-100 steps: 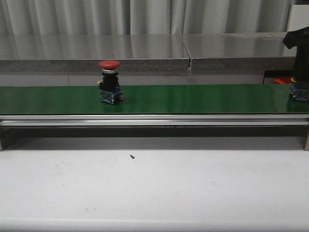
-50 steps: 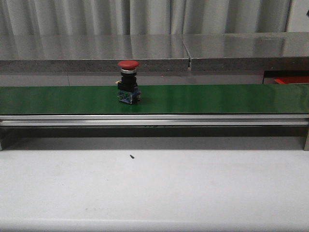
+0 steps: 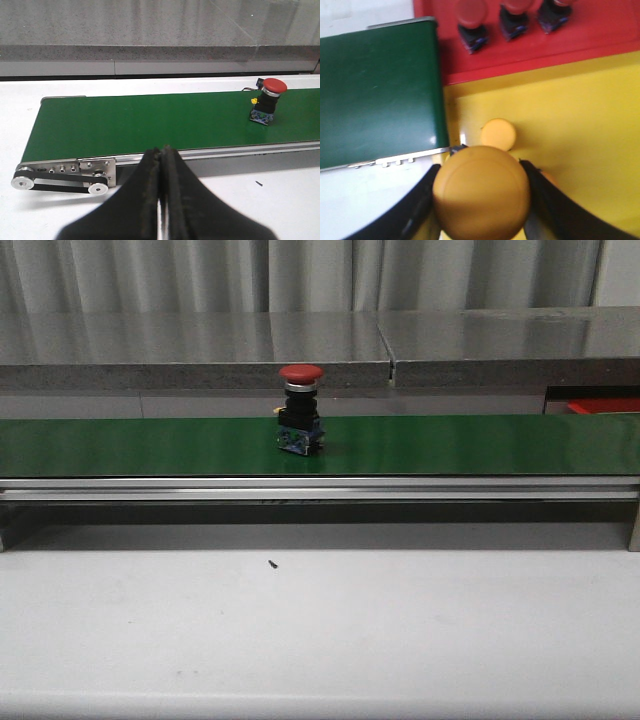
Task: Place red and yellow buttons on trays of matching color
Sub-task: 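Lower the yellow button into the yellow tray and open the right gripper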
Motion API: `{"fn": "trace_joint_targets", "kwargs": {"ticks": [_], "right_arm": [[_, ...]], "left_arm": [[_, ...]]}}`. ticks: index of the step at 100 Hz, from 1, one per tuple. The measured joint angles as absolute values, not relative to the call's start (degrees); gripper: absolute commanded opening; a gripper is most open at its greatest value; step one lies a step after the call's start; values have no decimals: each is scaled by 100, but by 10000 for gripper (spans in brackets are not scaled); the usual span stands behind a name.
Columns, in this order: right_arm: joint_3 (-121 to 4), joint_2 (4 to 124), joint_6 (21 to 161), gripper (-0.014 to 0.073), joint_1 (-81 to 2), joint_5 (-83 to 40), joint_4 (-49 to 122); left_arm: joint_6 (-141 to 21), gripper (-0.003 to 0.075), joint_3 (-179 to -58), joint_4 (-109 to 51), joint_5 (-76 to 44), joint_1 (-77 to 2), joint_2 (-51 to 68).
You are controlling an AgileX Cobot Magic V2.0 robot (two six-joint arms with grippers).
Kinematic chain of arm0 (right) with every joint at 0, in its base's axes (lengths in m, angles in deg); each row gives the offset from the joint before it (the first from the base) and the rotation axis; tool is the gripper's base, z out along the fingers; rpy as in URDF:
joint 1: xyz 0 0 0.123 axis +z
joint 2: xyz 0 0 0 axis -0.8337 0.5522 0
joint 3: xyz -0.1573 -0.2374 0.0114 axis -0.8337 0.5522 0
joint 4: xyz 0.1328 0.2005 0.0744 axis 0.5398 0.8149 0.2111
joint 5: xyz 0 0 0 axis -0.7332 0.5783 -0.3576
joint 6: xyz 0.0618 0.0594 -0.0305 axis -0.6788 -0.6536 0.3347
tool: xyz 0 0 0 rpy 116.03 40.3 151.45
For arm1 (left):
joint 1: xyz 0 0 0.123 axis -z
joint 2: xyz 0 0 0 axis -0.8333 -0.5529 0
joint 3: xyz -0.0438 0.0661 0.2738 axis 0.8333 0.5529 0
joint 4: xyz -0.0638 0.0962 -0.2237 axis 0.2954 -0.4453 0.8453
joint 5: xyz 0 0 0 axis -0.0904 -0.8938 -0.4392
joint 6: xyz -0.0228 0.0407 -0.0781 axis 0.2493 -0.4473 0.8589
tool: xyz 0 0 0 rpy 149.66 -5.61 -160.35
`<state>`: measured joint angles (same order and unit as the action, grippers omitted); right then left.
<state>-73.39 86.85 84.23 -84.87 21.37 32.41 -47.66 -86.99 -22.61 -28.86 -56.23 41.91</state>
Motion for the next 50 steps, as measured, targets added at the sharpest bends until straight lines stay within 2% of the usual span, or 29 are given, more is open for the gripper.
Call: {"fn": "trace_joint_targets", "kwargs": {"ticks": [21,50], "right_arm": [[-7339,9142,8415,204,-9135,1613,3481],[-7339,10292,8411,204,-9242,821,3595]], "left_arm": [[-4766,-19,-8699,-2248,-2886,-5623,4191],[-4766,-19,-8699,-2248,-2886,-5623,4191]]}}
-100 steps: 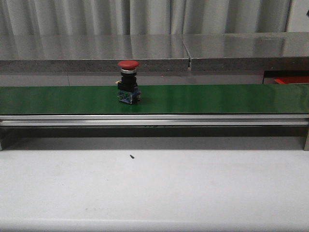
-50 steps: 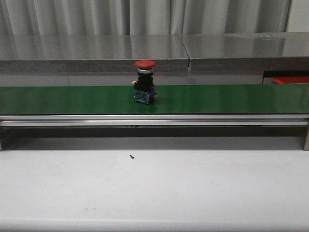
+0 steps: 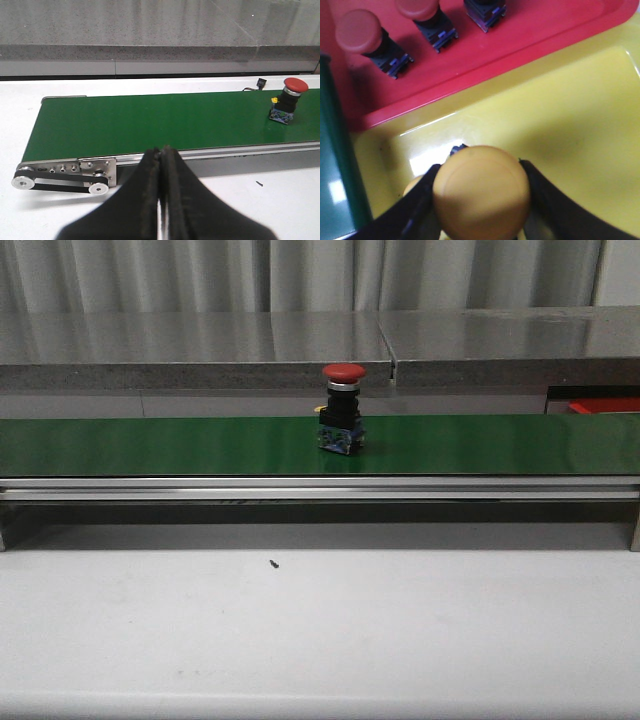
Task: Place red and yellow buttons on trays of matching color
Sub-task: 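Lower the yellow button into the yellow tray and open the right gripper, then move the right gripper over the red button arriving at the belt's end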
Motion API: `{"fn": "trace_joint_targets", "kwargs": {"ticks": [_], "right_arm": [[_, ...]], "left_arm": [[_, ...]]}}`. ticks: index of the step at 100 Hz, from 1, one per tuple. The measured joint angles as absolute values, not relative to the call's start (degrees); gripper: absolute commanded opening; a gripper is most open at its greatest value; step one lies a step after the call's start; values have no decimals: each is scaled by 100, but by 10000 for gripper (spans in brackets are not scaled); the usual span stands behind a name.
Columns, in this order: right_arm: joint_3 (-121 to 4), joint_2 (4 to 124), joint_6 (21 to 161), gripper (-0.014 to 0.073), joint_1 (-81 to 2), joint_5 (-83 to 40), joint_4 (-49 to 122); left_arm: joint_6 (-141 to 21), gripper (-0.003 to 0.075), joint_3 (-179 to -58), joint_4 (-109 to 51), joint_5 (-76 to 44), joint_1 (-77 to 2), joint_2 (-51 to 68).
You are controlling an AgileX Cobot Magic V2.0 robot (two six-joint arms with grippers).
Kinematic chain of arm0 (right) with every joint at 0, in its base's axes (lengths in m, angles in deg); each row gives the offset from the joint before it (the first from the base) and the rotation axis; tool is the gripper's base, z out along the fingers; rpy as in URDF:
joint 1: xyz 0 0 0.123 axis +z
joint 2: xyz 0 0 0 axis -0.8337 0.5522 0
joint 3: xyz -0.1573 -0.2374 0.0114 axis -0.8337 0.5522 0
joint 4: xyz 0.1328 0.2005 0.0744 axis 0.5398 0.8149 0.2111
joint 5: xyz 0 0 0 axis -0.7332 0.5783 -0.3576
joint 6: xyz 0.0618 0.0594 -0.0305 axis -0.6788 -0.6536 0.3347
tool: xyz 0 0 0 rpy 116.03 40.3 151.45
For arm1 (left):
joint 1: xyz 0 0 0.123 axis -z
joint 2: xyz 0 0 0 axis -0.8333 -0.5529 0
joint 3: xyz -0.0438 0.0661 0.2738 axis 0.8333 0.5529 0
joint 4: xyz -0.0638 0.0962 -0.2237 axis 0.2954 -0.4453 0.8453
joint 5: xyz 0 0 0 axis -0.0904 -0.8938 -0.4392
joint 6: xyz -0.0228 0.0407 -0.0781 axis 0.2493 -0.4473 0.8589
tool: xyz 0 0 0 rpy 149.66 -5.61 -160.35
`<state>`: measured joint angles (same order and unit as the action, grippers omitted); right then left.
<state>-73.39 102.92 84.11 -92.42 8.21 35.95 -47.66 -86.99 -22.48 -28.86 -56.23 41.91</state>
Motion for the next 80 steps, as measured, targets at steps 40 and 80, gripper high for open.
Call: {"fn": "trace_joint_targets", "kwargs": {"ticks": [40,80], "right_arm": [[-7339,11206,8411,204,-9562,221,3672],[-7339,11439,8401,384,-9562,130,3757]], "left_arm": [[-4766,-19,-8699,-2248,-2886,-5623,4191],[-4766,-19,-8699,-2248,-2886,-5623,4191]]}}
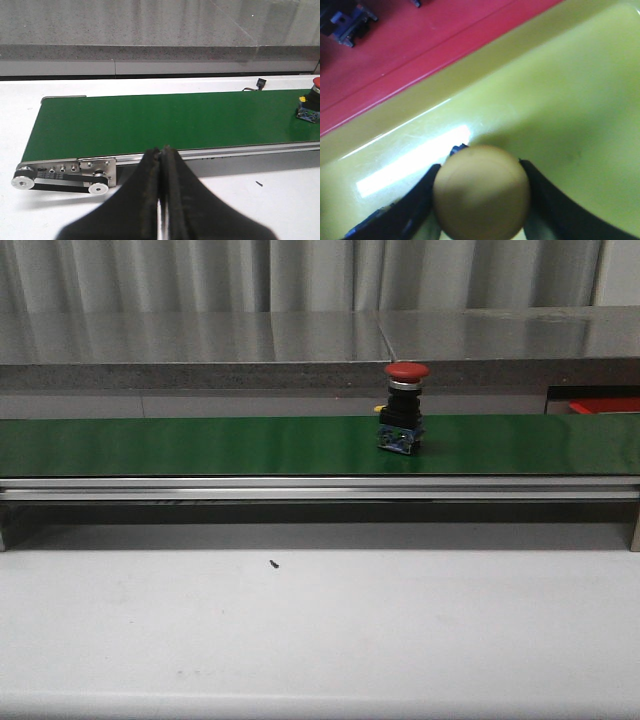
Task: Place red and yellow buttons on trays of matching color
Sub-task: 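Move the right gripper over the red button arriving at the belt's end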
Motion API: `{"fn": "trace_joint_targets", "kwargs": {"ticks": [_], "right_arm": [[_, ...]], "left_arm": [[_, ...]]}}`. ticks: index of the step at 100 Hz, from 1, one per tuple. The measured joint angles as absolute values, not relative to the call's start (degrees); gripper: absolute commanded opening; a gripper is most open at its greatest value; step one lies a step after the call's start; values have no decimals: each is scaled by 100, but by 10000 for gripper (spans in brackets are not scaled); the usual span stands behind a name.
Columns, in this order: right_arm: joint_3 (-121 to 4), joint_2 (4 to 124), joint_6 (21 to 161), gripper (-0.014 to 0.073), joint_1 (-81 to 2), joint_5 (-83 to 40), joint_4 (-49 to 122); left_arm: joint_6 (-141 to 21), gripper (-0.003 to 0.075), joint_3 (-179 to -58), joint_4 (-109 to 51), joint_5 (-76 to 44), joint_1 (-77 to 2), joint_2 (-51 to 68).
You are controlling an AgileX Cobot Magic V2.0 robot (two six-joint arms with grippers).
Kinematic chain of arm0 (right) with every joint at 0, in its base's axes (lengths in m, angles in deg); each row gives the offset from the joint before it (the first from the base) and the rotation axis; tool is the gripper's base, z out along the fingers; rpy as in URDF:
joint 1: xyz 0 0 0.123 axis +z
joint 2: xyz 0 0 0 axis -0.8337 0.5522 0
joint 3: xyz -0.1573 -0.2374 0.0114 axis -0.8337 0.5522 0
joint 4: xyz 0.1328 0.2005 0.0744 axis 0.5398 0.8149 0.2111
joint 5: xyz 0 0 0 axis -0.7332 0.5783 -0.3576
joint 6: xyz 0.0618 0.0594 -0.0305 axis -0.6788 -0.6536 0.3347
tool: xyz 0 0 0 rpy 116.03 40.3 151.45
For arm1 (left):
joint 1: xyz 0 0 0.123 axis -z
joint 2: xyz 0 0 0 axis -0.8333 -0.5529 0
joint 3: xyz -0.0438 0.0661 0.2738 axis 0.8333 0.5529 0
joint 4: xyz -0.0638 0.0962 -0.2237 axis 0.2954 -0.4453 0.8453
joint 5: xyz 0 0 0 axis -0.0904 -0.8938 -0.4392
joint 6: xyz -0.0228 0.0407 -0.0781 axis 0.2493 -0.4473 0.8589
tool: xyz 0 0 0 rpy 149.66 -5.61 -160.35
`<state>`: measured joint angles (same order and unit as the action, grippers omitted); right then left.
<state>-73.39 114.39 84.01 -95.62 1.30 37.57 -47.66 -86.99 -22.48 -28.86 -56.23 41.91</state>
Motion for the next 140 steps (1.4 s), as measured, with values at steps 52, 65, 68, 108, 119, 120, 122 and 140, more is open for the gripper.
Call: {"fn": "trace_joint_targets", "kwargs": {"ticks": [52,65,68,108,119,120,122,140], "right_arm": [[-7443,11398,8401,473,-9562,73,3770],[-7653,11155,8401,473,-9515,182,3803],[-7685,11050,8415,473,-9502,210,3817],[-7652,9531,9485,473,-8199,830,3902],[-7566,9340,9711,473,-7749,1261,3915],[-7554,9329,9735,473,-7725,1327,3915],[-7552,9315,9761,473,-7656,1427,3915],[-7490,9306,9899,474,-7221,2035,3915]], "left_arm": [[-4766,-19,-8699,-2248,-2886,-5623,4191],[-4766,-19,-8699,-2248,-2886,-5623,4191],[-4766,-19,-8699,-2248,-2886,-5623,4191],[-4766,-19,-8699,-2248,-2886,-5623,4191],[-4766,-19,-8699,-2248,-2886,-5623,4191],[-4766,-19,-8699,-2248,-2886,-5623,4191],[-4766,-19,-8699,-2248,-2886,-5623,4191],[-4766,-19,-8699,-2248,-2886,-5623,4191]]}}
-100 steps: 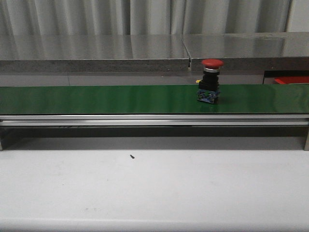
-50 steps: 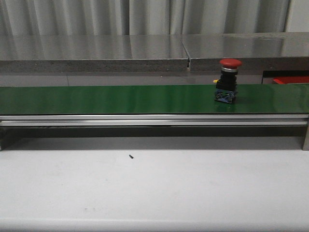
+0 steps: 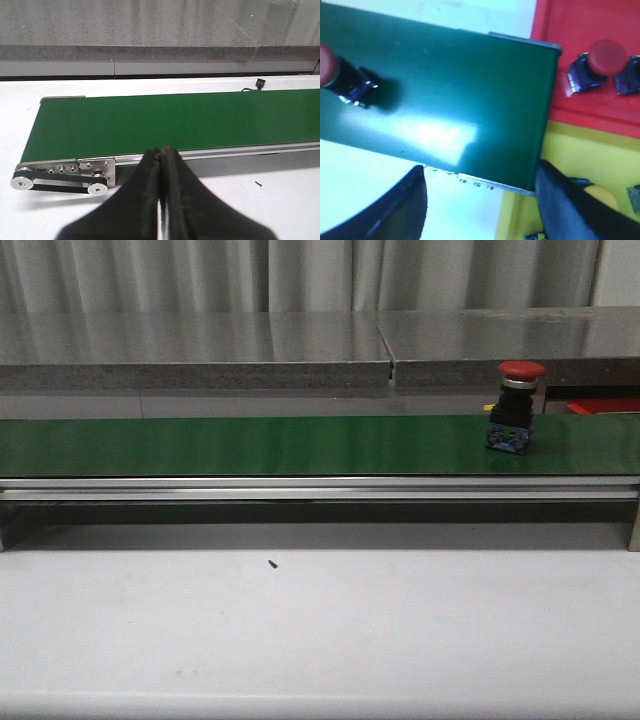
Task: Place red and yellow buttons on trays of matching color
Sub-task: 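Move the right gripper over the red button arriving at the belt's end, then grasp the red button with the right gripper and carry it over the red tray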
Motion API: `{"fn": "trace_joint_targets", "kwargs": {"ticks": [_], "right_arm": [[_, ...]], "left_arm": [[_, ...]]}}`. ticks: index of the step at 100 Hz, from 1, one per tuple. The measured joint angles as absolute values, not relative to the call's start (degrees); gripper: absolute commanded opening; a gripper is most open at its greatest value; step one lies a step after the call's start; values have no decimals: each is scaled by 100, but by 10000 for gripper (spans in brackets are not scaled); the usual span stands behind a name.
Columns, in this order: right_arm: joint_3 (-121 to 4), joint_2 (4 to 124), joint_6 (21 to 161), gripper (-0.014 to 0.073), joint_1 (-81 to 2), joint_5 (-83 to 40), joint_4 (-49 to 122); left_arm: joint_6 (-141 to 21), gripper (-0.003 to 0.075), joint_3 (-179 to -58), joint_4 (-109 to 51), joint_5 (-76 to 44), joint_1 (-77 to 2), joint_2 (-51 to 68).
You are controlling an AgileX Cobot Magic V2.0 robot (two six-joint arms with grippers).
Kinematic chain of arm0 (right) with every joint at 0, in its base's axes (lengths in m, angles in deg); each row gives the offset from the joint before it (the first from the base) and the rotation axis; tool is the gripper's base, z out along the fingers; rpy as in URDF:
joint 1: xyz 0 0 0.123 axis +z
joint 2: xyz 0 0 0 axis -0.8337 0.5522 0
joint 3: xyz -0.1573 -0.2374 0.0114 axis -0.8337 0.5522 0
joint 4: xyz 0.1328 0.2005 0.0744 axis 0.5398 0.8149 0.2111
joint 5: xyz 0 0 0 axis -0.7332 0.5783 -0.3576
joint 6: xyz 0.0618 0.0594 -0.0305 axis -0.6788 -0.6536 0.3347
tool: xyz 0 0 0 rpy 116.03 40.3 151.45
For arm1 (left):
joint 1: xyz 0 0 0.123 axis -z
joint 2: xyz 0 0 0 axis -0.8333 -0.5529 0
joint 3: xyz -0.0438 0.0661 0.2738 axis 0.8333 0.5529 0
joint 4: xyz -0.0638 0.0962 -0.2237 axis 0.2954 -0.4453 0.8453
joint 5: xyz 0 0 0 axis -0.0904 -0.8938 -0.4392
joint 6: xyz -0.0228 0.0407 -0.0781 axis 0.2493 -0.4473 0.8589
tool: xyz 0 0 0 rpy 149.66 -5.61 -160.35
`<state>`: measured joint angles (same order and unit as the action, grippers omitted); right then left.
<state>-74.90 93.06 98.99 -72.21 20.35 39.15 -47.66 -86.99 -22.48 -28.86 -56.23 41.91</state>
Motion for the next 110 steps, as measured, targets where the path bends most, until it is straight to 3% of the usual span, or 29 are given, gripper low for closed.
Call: {"fn": "trace_joint_targets", "kwargs": {"ticks": [30,97,110], "right_arm": [[-7467,9306,10247,600,-6583,1974,4006],[-7573,10369,10333,600,-6265,1273,4019],[-7764,10617,10354,557,-6265,1152,4019]], "left_arm": [[-4766,-19,-8699,-2248,-2886,-5623,4191],[-4766,-19,-8699,-2248,-2886,-5623,4191],[-4766,-19,-8699,-2248,-2886,-5623,4191]]}}
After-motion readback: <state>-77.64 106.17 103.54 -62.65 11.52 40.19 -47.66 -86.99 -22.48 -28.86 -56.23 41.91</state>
